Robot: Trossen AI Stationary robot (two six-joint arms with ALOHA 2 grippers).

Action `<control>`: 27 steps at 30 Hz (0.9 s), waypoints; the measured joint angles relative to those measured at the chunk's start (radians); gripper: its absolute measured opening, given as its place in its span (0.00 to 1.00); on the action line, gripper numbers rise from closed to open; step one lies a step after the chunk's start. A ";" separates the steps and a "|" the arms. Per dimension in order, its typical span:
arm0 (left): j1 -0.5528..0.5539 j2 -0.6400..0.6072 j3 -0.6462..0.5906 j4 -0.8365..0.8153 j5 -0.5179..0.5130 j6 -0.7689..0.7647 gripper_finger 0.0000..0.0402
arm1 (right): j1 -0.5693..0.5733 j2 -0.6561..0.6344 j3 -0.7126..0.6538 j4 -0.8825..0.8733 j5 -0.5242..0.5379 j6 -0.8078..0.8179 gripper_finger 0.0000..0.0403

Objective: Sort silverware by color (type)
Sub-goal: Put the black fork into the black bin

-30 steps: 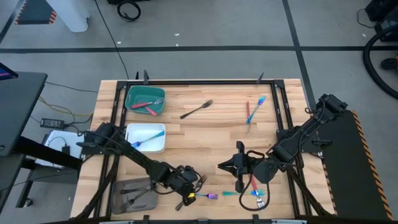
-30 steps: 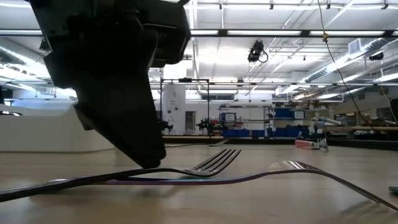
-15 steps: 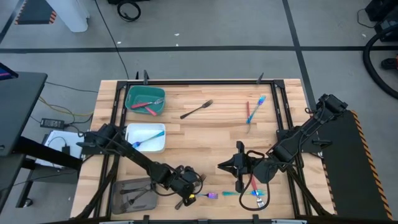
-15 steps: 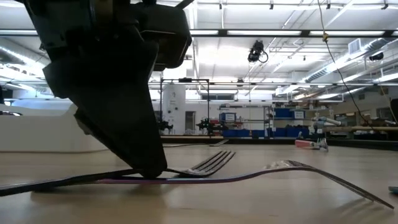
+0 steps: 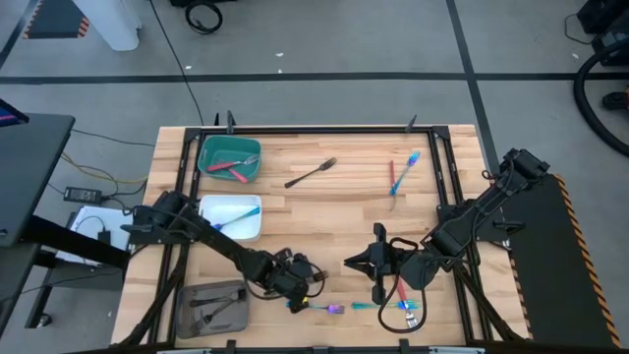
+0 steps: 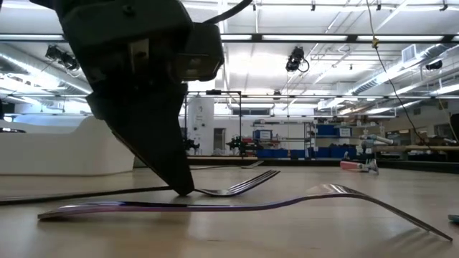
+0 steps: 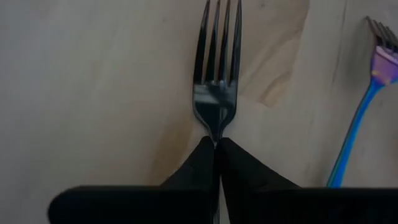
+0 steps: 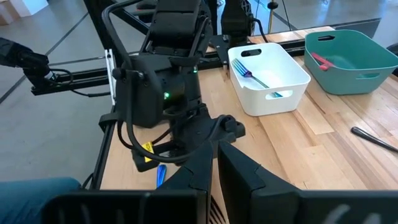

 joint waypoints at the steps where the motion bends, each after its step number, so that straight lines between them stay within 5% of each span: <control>1: 0.003 0.000 0.000 -0.006 0.000 0.005 0.05 | 0.000 0.000 0.000 0.000 0.000 0.000 0.08; 11: 0.008 -0.039 -0.007 -0.001 0.008 0.081 0.05 | 0.000 0.000 0.000 0.000 0.000 -0.004 0.08; 27: -0.033 -0.301 -0.007 -0.083 0.073 0.079 0.05 | 0.000 0.000 0.001 -0.002 0.000 -0.004 0.08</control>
